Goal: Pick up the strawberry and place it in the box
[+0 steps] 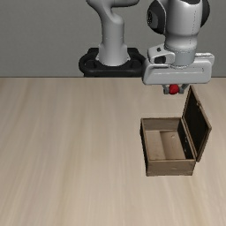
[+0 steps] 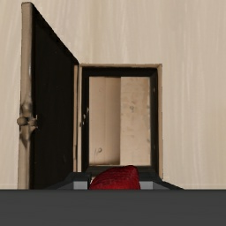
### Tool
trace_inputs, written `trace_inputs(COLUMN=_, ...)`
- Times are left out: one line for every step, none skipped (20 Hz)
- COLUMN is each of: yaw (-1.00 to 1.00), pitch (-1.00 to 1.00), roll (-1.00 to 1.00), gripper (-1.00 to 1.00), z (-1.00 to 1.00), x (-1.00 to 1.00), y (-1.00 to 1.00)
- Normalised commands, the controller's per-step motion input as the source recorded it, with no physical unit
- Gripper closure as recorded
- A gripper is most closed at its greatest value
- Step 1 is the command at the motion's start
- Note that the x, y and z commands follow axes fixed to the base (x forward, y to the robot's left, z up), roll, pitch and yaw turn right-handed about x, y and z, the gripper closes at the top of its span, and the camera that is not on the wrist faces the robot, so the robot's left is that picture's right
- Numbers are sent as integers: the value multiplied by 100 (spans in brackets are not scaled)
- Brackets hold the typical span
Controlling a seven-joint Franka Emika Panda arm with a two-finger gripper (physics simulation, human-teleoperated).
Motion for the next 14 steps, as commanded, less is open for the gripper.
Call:
trace_inputs(yaw=0, pitch=0, roll=0, gripper=100, z=0, x=100, y=0)
trace_inputs(yaw=0, pitch=0, roll=0, gripper=100, z=0, x=100, y=0)
trace_inputs(yaw=0, pitch=0, roll=0, gripper=100, z=0, x=100, y=0)
trace_inputs(yaw=0, pitch=0, roll=0, gripper=100, z=0, x=100, y=0)
trace_inputs(yaw=0, pitch=0, roll=0, gripper=100, z=0, x=100, y=0)
trace_inputs(yaw=0, pitch=0, roll=0, gripper=-100, z=0, x=0, y=0)
trace_inputs(yaw=0, pitch=0, roll=0, gripper=-100, z=0, x=0, y=0)
trace_inputs(yaw=0, pitch=0, roll=0, gripper=-100, z=0, x=0, y=0)
trace_inputs(yaw=0, pitch=0, roll=0, gripper=-100, z=0, x=0, y=0)
trace_inputs(yaw=0, pitch=0, roll=0, gripper=-100, z=0, x=0, y=0)
trace_inputs(yaw=0, pitch=0, roll=0, gripper=-100, z=0, x=0, y=0)
trace_inputs(yaw=0, pitch=0, roll=0, gripper=-100, z=0, x=0, y=0)
trace_inputs(yaw=0, pitch=0, roll=0, gripper=-100, z=0, x=0, y=0)
trace_inputs(yaw=0, pitch=0, roll=0, gripper=-100, z=0, x=0, y=0)
